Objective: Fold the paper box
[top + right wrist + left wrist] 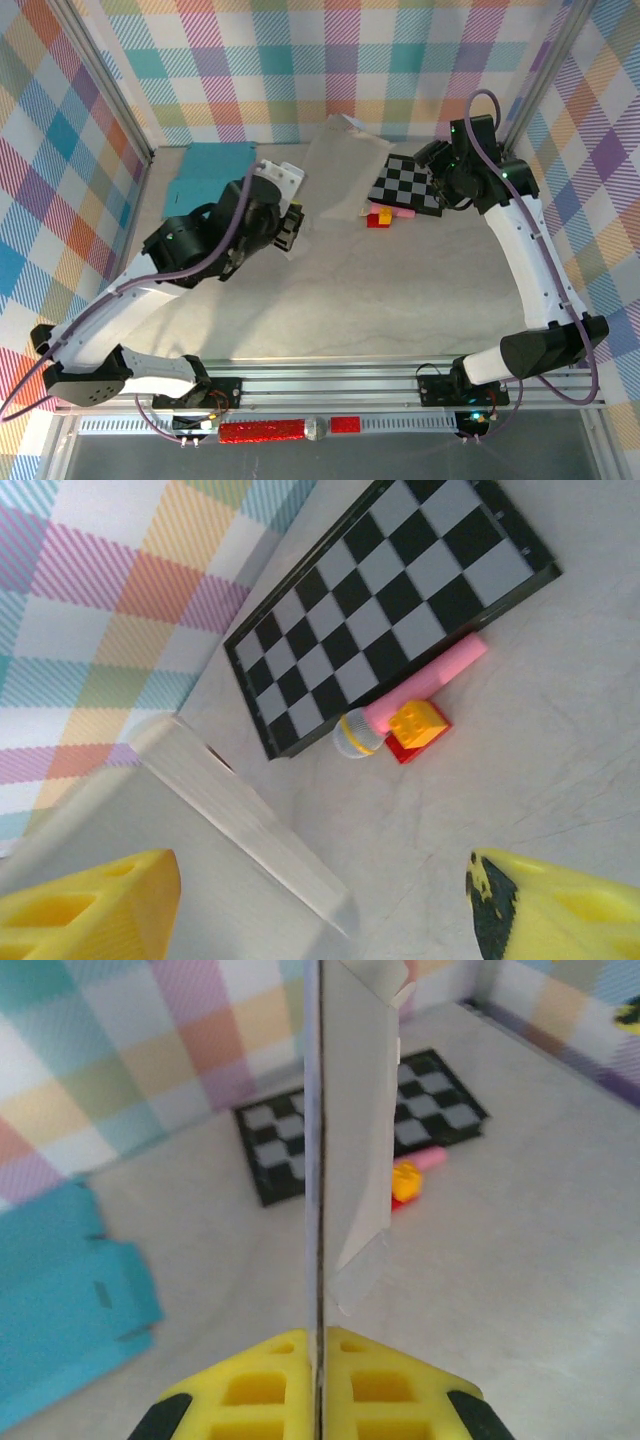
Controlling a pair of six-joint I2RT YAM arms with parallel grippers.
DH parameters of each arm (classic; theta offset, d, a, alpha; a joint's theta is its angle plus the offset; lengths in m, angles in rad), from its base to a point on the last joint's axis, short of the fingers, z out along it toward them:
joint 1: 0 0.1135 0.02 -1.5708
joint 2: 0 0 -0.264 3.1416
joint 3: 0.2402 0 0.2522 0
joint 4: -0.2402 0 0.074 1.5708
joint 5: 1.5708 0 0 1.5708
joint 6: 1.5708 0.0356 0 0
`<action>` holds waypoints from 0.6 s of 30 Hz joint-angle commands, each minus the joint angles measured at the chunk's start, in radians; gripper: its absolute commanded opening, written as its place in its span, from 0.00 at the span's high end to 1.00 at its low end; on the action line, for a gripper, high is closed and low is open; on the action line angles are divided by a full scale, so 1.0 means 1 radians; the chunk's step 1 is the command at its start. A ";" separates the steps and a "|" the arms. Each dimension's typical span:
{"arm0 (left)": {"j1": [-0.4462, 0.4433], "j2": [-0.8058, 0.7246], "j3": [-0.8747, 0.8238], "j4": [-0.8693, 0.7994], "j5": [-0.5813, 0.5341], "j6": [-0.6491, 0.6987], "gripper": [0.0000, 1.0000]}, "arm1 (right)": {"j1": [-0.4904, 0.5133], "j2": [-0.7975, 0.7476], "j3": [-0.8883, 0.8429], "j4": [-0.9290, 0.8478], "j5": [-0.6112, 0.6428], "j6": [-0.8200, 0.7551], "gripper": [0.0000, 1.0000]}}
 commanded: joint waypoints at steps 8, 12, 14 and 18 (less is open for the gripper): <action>0.095 0.094 -0.095 -0.167 0.357 -0.036 1.00 | -0.004 0.034 0.020 -0.119 0.002 -0.025 0.27; 0.106 0.196 -0.086 -0.165 0.301 0.042 1.00 | 0.018 0.035 -0.003 -0.153 -0.085 0.011 0.31; 0.115 0.248 -0.062 -0.165 0.268 0.070 1.00 | 0.043 0.043 0.001 -0.185 -0.132 0.038 0.29; 0.118 0.328 -0.007 -0.175 0.249 0.135 1.00 | 0.102 0.085 0.067 -0.285 -0.204 0.121 0.28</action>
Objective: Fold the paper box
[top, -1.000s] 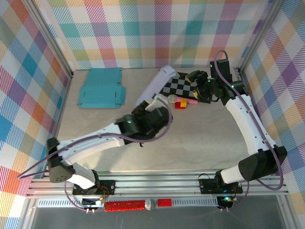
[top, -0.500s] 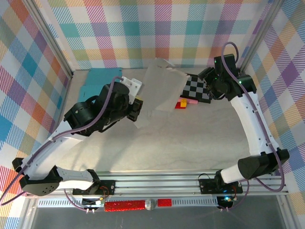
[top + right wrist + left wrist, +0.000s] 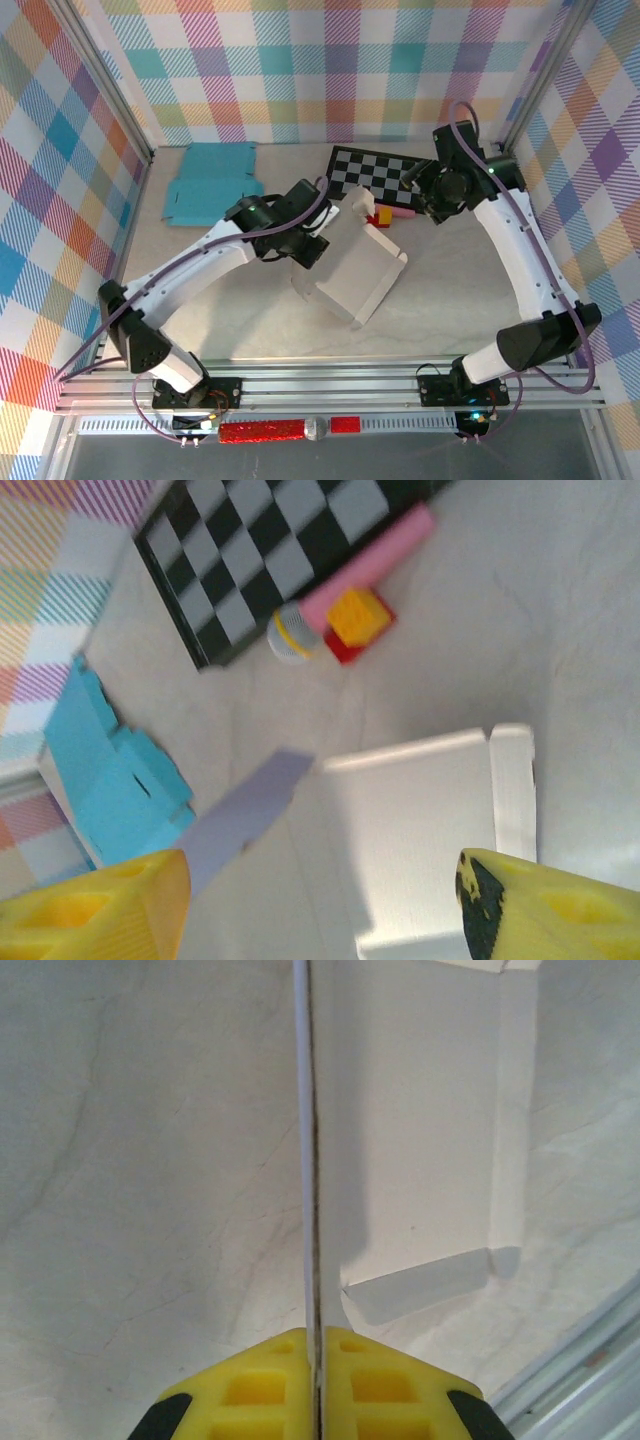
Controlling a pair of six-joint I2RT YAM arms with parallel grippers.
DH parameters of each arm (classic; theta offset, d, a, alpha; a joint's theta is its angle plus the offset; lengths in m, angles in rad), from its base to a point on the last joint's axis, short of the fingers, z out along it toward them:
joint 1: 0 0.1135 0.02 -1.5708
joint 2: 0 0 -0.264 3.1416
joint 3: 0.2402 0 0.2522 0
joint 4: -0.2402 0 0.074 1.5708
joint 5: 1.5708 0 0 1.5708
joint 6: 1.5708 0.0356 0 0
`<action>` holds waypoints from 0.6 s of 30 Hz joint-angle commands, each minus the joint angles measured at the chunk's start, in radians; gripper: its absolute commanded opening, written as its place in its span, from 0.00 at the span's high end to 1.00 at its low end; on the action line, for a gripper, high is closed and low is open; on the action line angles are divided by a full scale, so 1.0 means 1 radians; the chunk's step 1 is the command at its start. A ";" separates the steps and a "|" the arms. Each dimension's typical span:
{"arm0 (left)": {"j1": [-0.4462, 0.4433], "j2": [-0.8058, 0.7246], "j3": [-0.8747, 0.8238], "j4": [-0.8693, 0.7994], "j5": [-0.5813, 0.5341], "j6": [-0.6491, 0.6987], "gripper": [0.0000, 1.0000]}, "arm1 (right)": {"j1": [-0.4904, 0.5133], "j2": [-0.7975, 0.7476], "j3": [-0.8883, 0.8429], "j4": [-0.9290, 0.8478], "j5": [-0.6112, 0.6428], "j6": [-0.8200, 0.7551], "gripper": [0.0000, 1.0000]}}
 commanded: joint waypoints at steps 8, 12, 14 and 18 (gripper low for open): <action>0.010 0.128 0.151 -0.046 -0.088 0.149 1.00 | 0.124 0.094 0.131 -0.098 -0.157 0.200 0.32; 0.009 0.162 0.195 -0.054 -0.092 0.165 1.00 | 0.132 0.155 0.162 -0.078 -0.191 0.231 0.34; 0.008 0.175 0.214 -0.064 -0.091 0.174 1.00 | 0.140 0.182 0.206 -0.072 -0.180 0.232 0.35; 0.005 0.189 0.221 -0.066 -0.097 0.187 1.00 | 0.154 0.214 0.259 -0.095 -0.146 0.218 0.36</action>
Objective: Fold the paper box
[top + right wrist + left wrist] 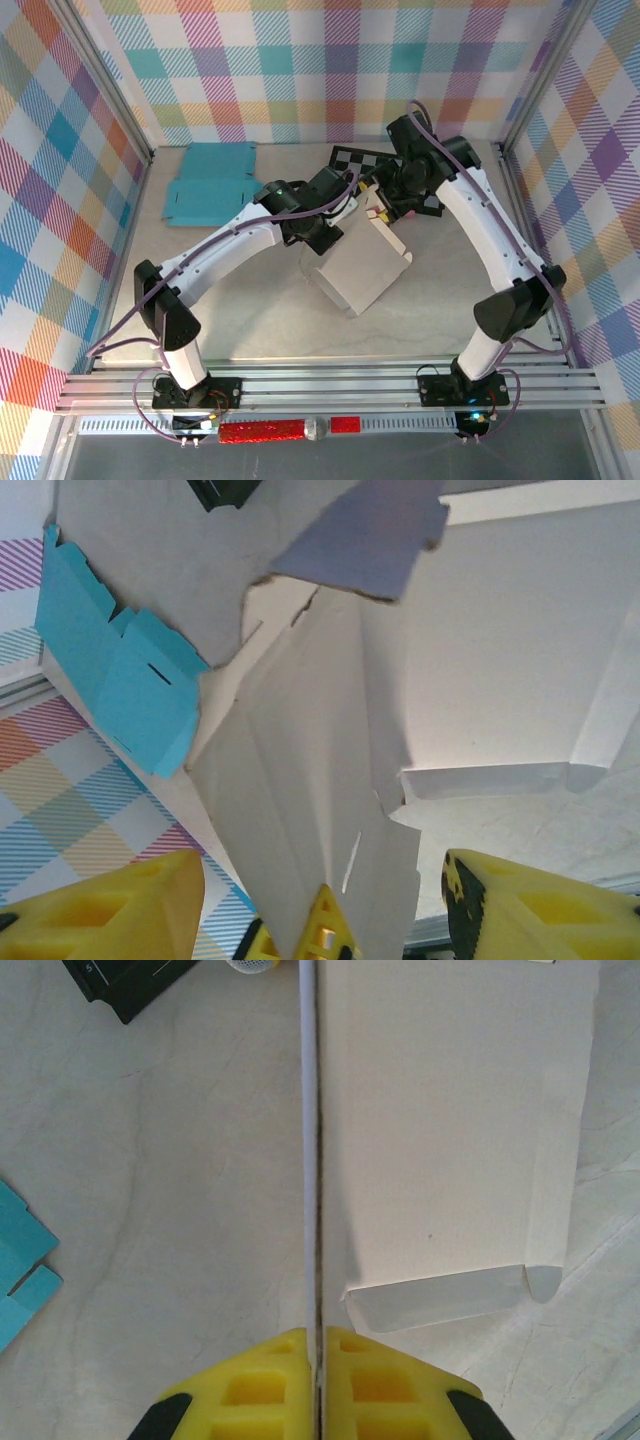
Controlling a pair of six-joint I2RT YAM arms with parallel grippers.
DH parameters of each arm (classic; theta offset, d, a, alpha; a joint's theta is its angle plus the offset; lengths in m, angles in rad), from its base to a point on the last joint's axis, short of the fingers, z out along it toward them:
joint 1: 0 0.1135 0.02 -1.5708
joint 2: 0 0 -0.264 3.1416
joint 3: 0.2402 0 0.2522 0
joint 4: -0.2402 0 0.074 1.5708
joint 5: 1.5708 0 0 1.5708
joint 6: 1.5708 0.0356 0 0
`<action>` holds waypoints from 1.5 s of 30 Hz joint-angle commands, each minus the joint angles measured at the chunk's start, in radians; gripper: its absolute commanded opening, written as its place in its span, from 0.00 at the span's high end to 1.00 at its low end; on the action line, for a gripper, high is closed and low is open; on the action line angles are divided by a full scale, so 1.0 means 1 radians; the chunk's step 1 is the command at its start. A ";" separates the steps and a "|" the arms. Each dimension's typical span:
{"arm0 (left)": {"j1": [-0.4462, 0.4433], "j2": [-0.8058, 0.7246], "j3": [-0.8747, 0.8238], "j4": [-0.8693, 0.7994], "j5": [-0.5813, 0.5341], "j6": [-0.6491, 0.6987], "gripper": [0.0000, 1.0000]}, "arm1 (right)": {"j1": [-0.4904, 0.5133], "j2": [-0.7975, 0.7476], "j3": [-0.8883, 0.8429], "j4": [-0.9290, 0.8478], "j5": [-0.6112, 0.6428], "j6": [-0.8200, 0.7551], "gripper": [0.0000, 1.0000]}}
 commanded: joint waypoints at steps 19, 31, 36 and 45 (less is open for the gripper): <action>-0.031 0.033 0.062 -0.026 -0.030 0.044 1.00 | 0.046 0.082 0.031 0.024 0.000 0.037 0.68; -0.037 -0.069 -0.054 0.088 -0.107 -0.068 0.30 | 0.027 0.065 0.026 -0.006 0.027 0.106 1.00; -0.036 -0.258 -0.298 0.228 -0.156 -0.288 0.14 | -0.017 0.051 0.001 -0.038 -0.008 0.212 1.00; -0.052 -0.381 -0.526 0.331 -0.205 -0.429 0.11 | -0.100 0.039 -0.052 -0.003 -0.072 0.303 1.00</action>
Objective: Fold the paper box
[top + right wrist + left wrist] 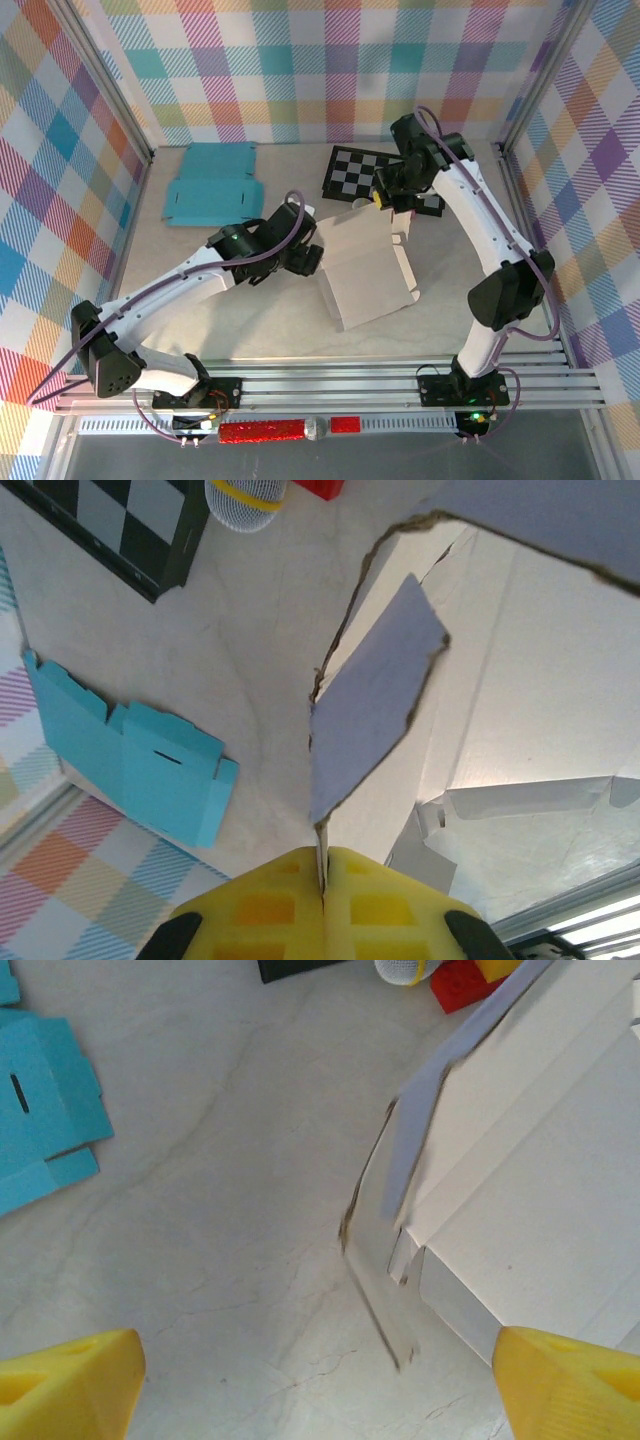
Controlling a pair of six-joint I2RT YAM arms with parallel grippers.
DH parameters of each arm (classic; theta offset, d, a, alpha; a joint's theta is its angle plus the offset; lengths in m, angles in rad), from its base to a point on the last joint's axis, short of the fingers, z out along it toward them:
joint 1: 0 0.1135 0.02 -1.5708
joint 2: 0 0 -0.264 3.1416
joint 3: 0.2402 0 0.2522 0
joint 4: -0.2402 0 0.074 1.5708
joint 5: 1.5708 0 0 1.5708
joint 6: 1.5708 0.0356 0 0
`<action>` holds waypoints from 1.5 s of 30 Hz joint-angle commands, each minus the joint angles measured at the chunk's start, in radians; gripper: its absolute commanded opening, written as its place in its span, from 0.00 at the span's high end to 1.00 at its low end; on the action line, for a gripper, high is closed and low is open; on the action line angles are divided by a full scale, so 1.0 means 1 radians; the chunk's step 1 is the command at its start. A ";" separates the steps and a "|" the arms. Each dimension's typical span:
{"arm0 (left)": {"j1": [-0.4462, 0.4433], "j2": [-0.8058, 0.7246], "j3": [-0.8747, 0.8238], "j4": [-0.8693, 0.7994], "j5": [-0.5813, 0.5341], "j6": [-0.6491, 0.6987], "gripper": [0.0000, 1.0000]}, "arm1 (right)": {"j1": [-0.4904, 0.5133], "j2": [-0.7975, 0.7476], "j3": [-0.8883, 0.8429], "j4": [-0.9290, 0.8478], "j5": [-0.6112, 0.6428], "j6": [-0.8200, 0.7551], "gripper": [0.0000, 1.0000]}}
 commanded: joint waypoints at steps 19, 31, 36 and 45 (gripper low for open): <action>-0.003 0.110 -0.082 0.189 -0.097 -0.010 0.56 | -0.058 -0.050 -0.083 0.043 -0.092 0.061 1.00; -0.003 0.104 -0.110 0.206 -0.122 -0.027 1.00 | -0.068 -0.037 -0.098 0.088 -0.113 0.036 1.00; -0.003 0.103 -0.082 0.198 -0.146 -0.080 1.00 | -0.061 -0.036 -0.099 0.123 -0.111 -0.032 0.62; -0.003 0.107 -0.050 0.203 -0.127 -0.105 1.00 | 0.012 -0.122 -0.214 0.198 -0.066 0.023 0.39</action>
